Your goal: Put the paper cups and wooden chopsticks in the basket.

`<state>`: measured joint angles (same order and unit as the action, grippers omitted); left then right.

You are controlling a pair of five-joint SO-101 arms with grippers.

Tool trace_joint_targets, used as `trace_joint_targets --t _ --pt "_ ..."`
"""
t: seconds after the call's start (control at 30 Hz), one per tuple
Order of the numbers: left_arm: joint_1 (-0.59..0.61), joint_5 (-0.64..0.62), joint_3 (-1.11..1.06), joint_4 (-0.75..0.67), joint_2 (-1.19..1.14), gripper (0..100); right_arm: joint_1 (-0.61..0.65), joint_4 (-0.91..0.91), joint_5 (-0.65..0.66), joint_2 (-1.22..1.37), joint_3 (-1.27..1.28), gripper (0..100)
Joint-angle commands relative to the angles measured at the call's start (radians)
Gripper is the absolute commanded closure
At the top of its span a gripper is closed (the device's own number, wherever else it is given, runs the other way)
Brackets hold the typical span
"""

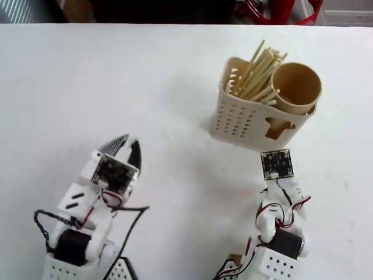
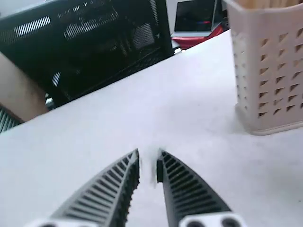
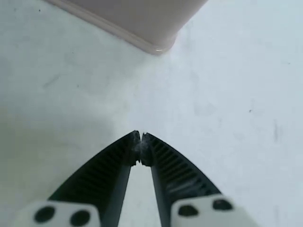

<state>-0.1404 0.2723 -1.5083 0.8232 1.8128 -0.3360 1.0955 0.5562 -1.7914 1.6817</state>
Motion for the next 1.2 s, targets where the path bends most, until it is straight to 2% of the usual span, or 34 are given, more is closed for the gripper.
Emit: trace_joint_targets --t 0.0,0.17,0.23,0.37,0.5,0.6,0.77,1.17 --pt "0.082 -0.043 -0.091 -0.118 0.005 91 -0.007 -0.01 -0.002 -0.01 0.009 98.1" --pt "0.139 -0.041 -0.186 -0.218 -0.001 91 -0.005 -0.01 -0.002 -0.01 0.009 98.1" --pt "0.143 -0.041 -0.186 -0.167 -0.001 91 -0.007 -0.01 -0.002 -0.01 0.009 98.1" --pt "0.176 -0.041 -0.186 0.023 -0.001 91 -0.007 -0.01 -0.002 -0.01 0.009 98.1" --pt "0.251 0.0 -0.186 0.166 0.001 91 -0.007 -0.01 -0.002 -0.01 0.009 98.1" --pt "0.302 0.058 -0.186 0.176 0.002 91 -0.007 -0.01 -0.002 -0.01 0.009 98.1" --pt "0.308 0.117 -0.186 0.176 0.002 91 -0.007 -0.01 -0.002 -0.01 0.009 98.1" --pt "0.311 0.118 -0.186 0.206 -0.001 92 -0.007 -0.01 -0.002 -0.01 0.009 98.1"
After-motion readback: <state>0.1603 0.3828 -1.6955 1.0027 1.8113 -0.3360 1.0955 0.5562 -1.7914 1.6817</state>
